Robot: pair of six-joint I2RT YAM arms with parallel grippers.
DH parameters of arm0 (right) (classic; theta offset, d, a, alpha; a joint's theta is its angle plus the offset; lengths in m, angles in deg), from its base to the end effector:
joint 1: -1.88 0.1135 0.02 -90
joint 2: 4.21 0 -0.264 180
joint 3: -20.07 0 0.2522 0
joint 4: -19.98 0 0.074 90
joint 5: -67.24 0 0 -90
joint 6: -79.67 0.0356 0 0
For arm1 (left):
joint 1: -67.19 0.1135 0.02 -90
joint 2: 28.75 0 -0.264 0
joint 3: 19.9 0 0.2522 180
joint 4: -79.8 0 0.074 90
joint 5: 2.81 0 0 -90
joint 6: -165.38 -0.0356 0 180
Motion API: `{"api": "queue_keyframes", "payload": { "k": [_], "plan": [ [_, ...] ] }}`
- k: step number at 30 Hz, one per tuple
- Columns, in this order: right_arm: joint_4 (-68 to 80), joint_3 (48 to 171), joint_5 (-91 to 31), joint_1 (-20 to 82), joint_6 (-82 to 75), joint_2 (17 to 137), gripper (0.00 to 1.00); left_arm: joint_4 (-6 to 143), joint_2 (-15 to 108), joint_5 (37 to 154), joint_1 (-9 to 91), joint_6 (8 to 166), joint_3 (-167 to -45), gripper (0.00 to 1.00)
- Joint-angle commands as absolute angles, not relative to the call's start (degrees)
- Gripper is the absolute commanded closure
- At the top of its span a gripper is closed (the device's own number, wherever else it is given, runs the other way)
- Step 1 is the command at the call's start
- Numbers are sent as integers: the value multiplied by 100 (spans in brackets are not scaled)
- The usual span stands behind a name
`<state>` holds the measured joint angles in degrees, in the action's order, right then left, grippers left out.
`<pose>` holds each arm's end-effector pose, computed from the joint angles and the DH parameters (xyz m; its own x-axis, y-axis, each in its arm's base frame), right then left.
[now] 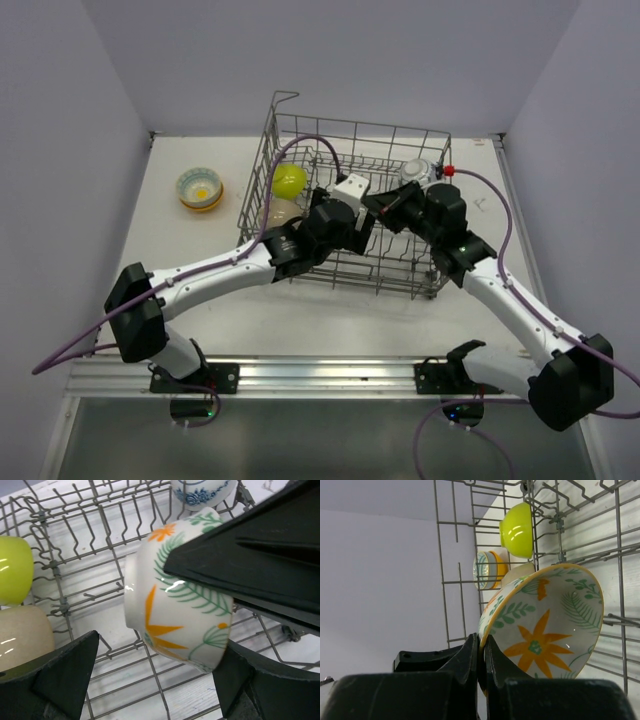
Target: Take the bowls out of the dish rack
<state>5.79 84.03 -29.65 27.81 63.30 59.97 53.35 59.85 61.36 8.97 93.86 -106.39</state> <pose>0.2348 0.1189 0.3230 -0.5799 0.7772 -0.2443 0.0629 0.3417 0.9377 0.2021 -0.2968 0.3174 -0.4174 0.1321 -0.8991 0.4547 0.8870 -0.0808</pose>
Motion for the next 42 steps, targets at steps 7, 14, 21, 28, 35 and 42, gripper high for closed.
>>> {"api": "queue_keyframes", "payload": {
  "k": [7, 14, 21, 28, 35, 42],
  "plan": [
    [1702, 7937, -3163, 2781, 7132, 5740, 100, 5944, 5993, 5019, 760, 9111, -10652, 26],
    [1712, 7918, -3146, 2790, 7080, 5828, 100, 5980, 6125, 4861, 751, 8839, -10678, 58],
    [1650, 7918, -3128, 2790, 7001, 5881, 99, 5936, 6195, 4509, 751, 8733, -10573, 98],
    [1720, 7813, -3137, 2790, 7009, 6021, 67, 5962, 6213, 4123, 760, 8584, -10546, 100],
    [1492, 7796, -3023, 2781, 6974, 5960, 45, 5629, 6353, 3919, 1110, 8802, -10590, 100],
    [1430, 7655, -2944, 2702, 6860, 5741, 43, 5417, 5976, 4701, 1963, 8918, -10599, 100]
  ]
}}
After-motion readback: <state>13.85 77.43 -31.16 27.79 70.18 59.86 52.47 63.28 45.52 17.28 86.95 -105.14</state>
